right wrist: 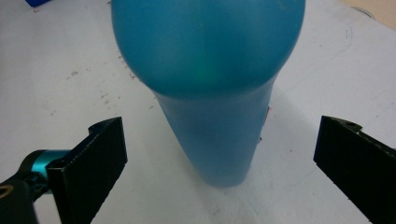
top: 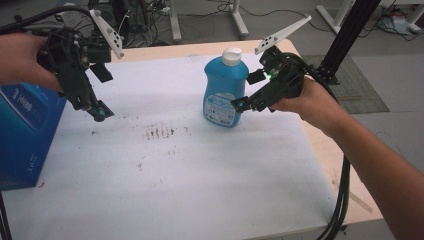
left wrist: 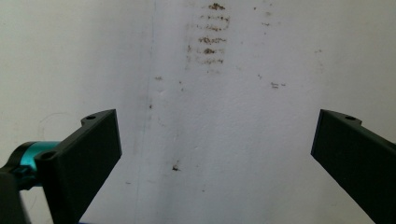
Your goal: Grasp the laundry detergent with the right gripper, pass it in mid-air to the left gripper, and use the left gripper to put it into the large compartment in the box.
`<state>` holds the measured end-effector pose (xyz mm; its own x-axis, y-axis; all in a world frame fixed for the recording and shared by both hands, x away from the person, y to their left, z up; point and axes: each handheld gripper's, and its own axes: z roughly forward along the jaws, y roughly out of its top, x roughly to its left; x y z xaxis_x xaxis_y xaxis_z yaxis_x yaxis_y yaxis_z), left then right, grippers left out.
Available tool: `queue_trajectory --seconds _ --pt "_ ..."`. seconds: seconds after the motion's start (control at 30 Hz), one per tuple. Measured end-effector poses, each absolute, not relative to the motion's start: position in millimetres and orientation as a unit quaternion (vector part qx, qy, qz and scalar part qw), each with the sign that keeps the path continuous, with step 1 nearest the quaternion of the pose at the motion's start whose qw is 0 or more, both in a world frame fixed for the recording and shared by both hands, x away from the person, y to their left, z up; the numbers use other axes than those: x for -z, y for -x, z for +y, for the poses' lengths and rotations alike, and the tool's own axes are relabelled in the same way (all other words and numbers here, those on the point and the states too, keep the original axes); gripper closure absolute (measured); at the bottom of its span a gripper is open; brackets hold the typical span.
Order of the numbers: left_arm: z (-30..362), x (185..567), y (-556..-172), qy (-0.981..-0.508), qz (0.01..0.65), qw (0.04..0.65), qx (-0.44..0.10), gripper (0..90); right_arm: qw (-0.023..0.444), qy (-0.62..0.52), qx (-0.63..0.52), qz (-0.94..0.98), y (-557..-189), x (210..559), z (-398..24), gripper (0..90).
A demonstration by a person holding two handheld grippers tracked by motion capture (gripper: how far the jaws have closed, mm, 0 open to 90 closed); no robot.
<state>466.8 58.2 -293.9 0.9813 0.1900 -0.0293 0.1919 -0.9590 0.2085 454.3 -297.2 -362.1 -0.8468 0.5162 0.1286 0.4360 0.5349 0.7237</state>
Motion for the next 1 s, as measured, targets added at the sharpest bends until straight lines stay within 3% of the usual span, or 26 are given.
queue_trajectory --seconds 0.6,1.0 --pt "59 294 -468 -0.990 0.097 0.107 0.002 1.6 0.056 -0.268 -0.432 0.859 -460 376 -284 2.0" --pt "60 294 -468 -0.989 0.099 0.107 0.003 1.6 0.057 -0.260 -0.455 0.849 -461 382 -281 13.7"
